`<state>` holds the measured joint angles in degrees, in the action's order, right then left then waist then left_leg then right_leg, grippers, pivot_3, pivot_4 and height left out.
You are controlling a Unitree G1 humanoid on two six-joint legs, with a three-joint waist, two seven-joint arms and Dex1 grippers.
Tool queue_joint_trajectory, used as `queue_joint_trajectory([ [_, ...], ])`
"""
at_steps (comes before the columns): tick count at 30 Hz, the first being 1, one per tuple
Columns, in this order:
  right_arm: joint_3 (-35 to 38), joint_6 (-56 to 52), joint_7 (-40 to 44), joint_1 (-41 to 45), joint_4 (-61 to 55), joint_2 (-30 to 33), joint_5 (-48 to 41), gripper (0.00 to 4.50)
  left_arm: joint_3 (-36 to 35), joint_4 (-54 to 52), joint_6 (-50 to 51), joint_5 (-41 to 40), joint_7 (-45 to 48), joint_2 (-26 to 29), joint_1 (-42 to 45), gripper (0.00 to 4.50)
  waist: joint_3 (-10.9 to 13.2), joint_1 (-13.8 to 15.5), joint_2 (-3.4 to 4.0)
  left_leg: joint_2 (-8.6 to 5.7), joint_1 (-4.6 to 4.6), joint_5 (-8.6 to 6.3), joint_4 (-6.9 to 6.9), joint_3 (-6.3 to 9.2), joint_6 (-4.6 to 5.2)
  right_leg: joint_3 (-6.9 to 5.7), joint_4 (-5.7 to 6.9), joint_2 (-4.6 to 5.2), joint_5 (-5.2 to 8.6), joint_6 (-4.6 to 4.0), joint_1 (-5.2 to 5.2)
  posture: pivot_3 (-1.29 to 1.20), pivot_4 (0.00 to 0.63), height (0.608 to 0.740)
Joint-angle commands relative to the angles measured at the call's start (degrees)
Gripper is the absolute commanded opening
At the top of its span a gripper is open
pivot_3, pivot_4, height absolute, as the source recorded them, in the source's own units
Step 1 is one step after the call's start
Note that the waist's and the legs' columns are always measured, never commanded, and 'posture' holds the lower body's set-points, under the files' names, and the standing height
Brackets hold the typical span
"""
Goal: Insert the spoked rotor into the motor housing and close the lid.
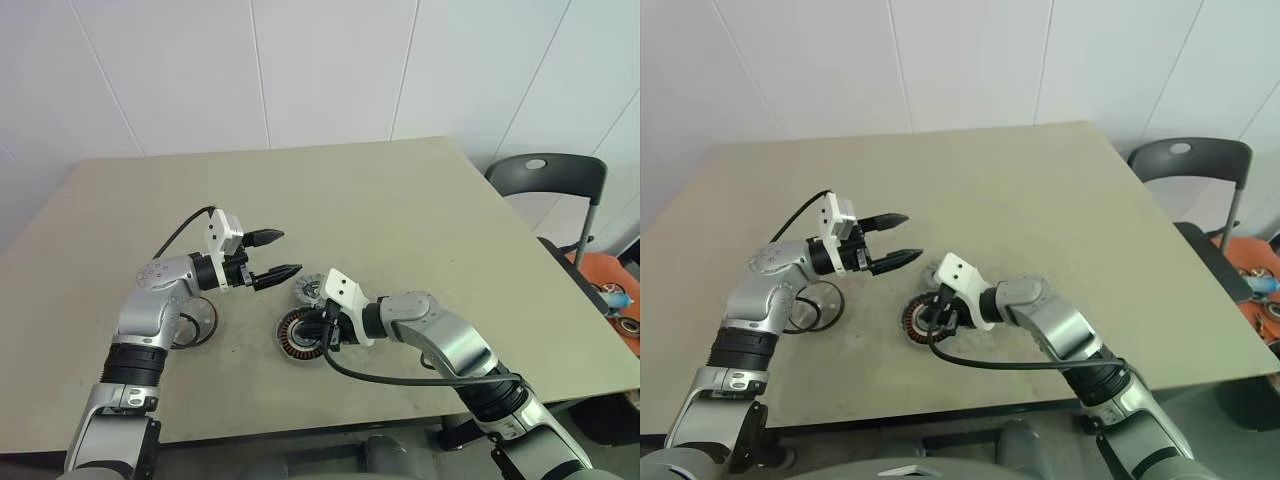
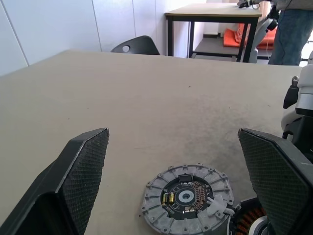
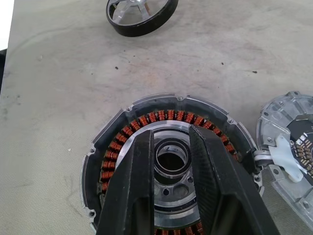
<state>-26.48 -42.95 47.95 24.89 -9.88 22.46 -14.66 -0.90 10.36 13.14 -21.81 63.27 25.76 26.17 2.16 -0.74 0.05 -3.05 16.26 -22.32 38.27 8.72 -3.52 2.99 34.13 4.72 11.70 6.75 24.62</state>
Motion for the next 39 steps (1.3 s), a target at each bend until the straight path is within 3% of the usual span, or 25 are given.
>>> queue_joint_trajectory([
  [1,0.13,1.16,0.6,0.8,-1.12,-0.39,-0.04,0.68,-0.36,-2.7,0.35,-0.72,-0.71,0.64,0.91,4.5,0.0,0.01,0.0,0.0,0.0,0.0,0.0,0.0,0.0,0.0,0.0,0.0,0.0,0.0,0.0,0.0,0.0,0.74],
  [15,-0.21,1.21,0.93,0.34,-1.12,-1.46,-0.04,0.68,-0.57,-1.76,-0.71,-0.62,-0.91,0.66,0.46,4.5,0.0,0.02,0.0,0.0,0.0,0.0,0.0,0.0,0.0,0.0,0.0,0.0,0.0,0.0,0.0,0.0,0.0,0.74],
  [22,-0.68,1.17,0.97,-0.23,-1.59,-1.66,0.24,2.97,-0.92,-0.88,-1.85,-0.57,-0.78,0.79,0.34,4.5,0.0,0.02,0.0,0.0,0.0,0.0,0.0,0.0,0.0,0.0,0.0,0.0,0.0,0.0,0.0,0.0,0.0,0.74],
  [30,2.83,1.22,-1.52,0.08,-0.43,-4.2,-0.88,2.97,-0.78,1.61,-3.84,-0.38,-0.04,0.58,0.67,4.5,0.0,0.0,0.0,0.0,0.0,0.0,0.0,0.0,-0.01,0.0,0.01,0.0,0.0,0.0,0.01,0.0,0.0,0.74],
  [33,2.06,1.74,-1.6,-0.12,-0.37,-4.38,-0.13,2.42,-0.7,2.59,-4.74,-0.29,0.32,0.47,0.62,4.5,-0.01,0.01,0.01,0.0,0.0,0.0,0.0,0.0,-0.01,0.0,0.01,0.0,0.0,-0.01,0.02,0.0,0.0,0.74],
  [39,-0.84,2.45,-2.21,-0.82,-0.7,-5.15,1.51,0.4,-0.82,3.18,-5.27,-0.23,0.25,0.65,1.01,4.5,-0.01,0.0,0.0,0.0,0.01,0.0,0.0,0.0,-0.01,0.0,0.0,0.0,-0.01,-0.01,0.03,0.0,0.0,0.74],
])
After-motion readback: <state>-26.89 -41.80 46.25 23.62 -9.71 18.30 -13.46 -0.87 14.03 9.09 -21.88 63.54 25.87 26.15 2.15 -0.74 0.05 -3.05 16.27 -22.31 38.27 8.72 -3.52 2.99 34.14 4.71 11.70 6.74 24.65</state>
